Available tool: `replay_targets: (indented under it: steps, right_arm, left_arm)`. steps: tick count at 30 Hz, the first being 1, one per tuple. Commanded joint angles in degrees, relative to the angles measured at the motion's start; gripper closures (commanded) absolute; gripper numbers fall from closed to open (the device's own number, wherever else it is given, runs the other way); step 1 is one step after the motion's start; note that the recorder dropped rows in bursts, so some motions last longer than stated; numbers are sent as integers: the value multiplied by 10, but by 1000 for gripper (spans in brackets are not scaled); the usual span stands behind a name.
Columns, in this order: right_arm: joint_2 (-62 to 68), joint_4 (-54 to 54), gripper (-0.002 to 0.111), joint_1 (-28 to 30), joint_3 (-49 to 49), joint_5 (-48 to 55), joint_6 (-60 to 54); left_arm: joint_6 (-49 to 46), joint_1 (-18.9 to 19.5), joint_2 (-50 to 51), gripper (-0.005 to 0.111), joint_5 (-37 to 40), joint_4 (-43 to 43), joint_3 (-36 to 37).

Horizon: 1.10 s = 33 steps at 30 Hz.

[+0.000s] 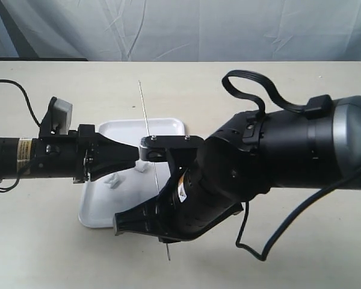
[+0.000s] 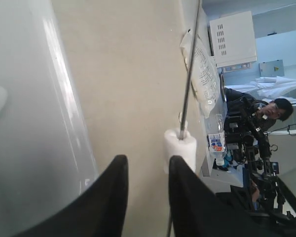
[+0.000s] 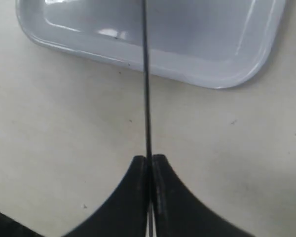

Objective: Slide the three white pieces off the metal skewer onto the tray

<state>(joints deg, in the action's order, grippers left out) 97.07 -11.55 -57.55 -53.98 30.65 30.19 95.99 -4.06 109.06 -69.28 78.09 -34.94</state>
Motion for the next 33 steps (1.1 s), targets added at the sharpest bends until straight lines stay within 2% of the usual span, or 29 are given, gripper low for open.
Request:
replay_targets:
  steps: [1, 8, 15, 27, 33]
  right_arm:
    - [9, -5, 109, 4, -1, -16, -13]
    - [15, -53, 109, 4, -1, -30, -61]
    - [15, -87, 109, 4, -1, -34, -88]
    - [15, -89, 109, 2, -1, -26, -92]
    - [15, -135, 109, 1, -1, -27, -139]
  left_arm:
    - [15, -1, -7, 78, -7, 17, -1]
    - [17, -1, -7, 78, -7, 19, -1]
    - [18, -29, -7, 78, -7, -9, -1]
    - [15, -31, -7, 78, -7, -22, -1]
    - [15, -31, -7, 78, -7, -28, -1]
